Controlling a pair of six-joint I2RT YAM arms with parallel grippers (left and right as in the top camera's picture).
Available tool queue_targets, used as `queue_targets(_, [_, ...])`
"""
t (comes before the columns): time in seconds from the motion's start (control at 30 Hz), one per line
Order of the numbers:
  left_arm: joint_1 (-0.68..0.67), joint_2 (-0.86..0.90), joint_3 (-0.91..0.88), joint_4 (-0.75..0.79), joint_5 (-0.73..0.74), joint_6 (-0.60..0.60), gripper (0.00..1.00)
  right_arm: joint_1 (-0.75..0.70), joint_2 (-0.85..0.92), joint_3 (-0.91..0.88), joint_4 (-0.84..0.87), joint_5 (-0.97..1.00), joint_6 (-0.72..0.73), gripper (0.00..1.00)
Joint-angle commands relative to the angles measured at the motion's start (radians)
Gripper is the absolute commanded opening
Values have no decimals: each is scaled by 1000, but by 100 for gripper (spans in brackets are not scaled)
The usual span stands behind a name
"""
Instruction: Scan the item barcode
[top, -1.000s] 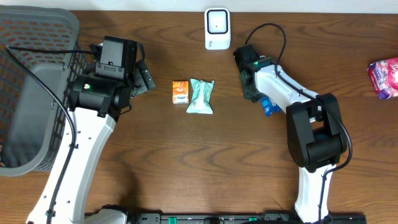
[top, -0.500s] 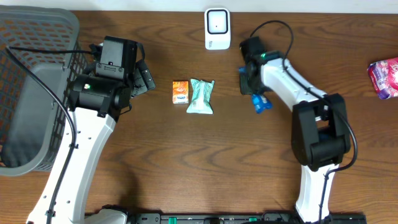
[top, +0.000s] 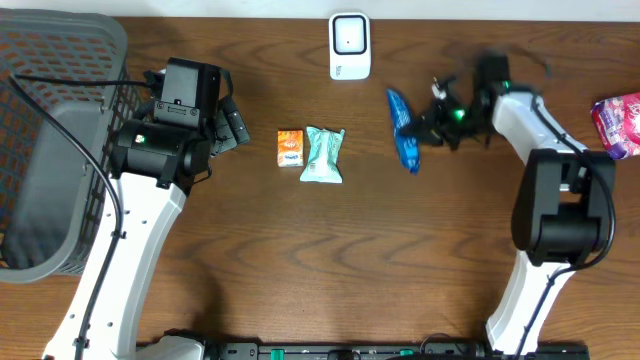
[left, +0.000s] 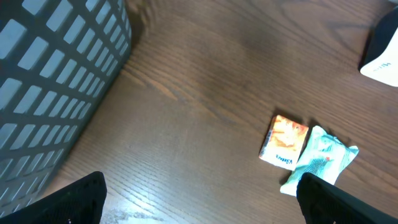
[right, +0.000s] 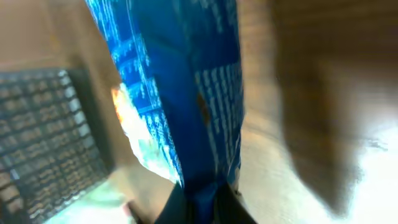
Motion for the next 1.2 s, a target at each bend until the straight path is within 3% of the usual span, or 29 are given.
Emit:
queue_targets(0.0, [3, 3, 1, -2, -2, -1, 98, -45, 0, -134, 92, -175, 97, 1])
queue_targets(0.2, [3, 3, 1, -3, -2, -1, 98, -156, -10, -156, 89, 41, 89, 5])
queue_targets(0.33, [3, 3, 1, -2, -2, -1, 98, -202, -40, -68, -39, 181, 31, 23])
queue_targets(0.57, [3, 3, 1, -2, -2, -1, 98, -152, -97, 153, -288, 430, -80, 40])
queue_targets(0.7, [3, 3, 1, -2, -2, -1, 98, -86, -100, 177, -294, 459, -120, 62])
queue_targets(0.87, [3, 3, 1, -2, -2, -1, 98, -6, -98, 147, -288, 667, -94, 83])
queue_targets(1.17, [3, 3, 1, -2, -2, -1, 98, -1, -98, 2, -125, 644, -69, 80])
